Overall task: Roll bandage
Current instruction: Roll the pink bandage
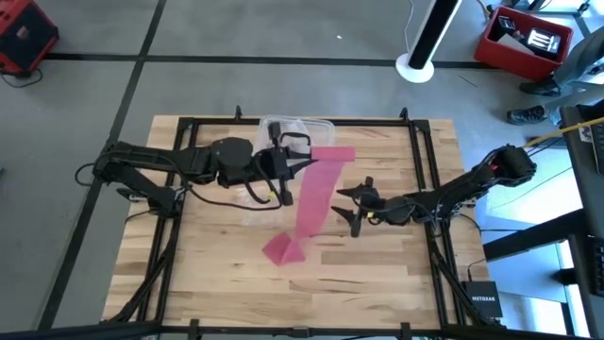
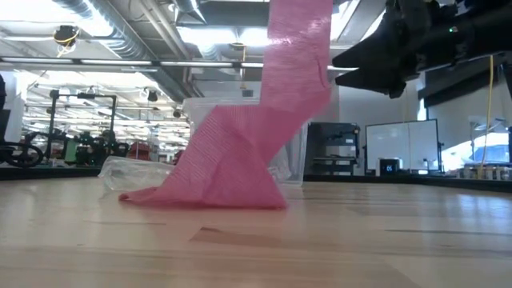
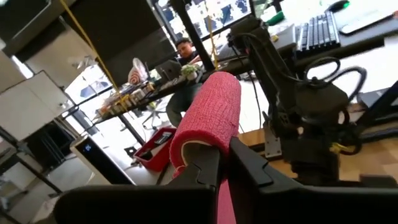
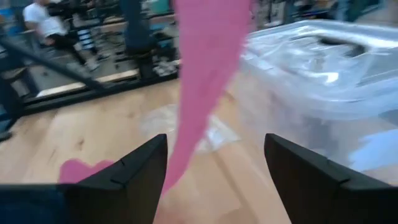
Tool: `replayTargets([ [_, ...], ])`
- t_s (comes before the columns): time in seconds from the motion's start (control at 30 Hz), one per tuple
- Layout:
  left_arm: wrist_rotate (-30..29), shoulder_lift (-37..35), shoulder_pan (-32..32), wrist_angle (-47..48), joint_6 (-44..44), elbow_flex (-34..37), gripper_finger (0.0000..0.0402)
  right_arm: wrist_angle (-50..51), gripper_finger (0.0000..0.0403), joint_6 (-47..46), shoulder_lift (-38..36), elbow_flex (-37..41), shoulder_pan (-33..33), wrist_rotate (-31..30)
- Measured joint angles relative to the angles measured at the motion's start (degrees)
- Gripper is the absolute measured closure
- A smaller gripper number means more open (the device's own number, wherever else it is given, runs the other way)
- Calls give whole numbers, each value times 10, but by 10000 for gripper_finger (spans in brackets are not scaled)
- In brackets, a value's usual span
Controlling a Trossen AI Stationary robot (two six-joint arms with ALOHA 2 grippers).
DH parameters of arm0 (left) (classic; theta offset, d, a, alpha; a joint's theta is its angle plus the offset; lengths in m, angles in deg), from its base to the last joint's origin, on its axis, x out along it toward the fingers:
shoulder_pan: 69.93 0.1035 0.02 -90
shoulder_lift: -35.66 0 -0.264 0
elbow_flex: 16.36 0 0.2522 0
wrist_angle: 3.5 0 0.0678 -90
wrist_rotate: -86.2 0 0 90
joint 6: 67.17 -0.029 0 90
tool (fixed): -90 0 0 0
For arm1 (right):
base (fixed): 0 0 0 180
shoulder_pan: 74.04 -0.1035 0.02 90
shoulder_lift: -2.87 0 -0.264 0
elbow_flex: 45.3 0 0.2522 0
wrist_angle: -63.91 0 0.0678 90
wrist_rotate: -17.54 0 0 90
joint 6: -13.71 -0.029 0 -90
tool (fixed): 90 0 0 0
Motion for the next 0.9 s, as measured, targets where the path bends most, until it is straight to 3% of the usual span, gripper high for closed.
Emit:
replayTargets([
  [0.3,3,0,-11,-36,-32,0,393,-27,134,-13,2,0,1,31],
  [0.43,36,0,-11,-56,-32,0,393,-69,134,-11,22,0,0,35],
  [0.6,45,0,-11,-69,-33,0,390,-132,134,8,66,0,26,38],
  [0.73,45,0,-11,-69,-34,0,390,-211,134,0,117,-5,51,87],
  [0.9,45,0,-10,-70,-34,0,389,-221,135,-1,185,-48,64,111],
])
